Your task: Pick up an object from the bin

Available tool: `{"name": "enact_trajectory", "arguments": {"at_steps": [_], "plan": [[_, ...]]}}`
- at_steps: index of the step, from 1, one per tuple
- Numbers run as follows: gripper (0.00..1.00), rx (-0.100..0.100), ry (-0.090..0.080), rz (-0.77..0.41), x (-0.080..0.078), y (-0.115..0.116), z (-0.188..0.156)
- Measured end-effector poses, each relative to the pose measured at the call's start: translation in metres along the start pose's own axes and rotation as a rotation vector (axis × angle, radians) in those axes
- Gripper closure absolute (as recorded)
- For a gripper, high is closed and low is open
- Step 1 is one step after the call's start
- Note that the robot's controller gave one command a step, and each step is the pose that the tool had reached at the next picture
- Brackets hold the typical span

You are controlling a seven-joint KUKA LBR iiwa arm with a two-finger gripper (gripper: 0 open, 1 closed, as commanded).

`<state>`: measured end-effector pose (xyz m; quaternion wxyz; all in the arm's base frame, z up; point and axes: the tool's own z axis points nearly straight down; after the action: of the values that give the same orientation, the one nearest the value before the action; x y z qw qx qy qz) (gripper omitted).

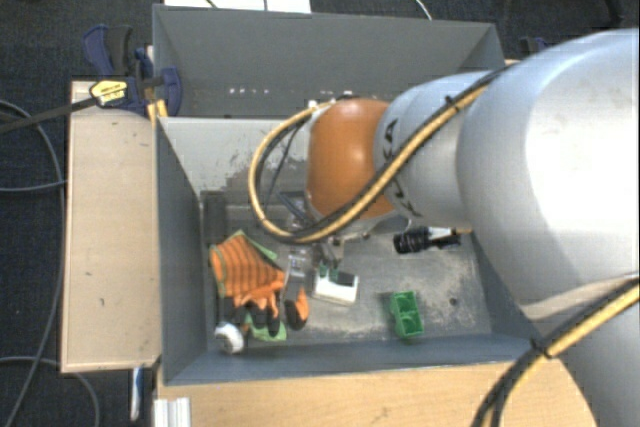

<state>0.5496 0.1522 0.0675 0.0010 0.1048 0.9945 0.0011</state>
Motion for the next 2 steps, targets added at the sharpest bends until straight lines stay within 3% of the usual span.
{"name": "enact_trajectory", "arguments": {"at_steps": [1, 2], "plan": [[1.00, -0.003, -0.005, -0.218, 0.0164, 0.0393, -0.0035], [1.00, -0.003, -0.005, -0.217, 0.0164, 0.0393, -0.0035]]}}
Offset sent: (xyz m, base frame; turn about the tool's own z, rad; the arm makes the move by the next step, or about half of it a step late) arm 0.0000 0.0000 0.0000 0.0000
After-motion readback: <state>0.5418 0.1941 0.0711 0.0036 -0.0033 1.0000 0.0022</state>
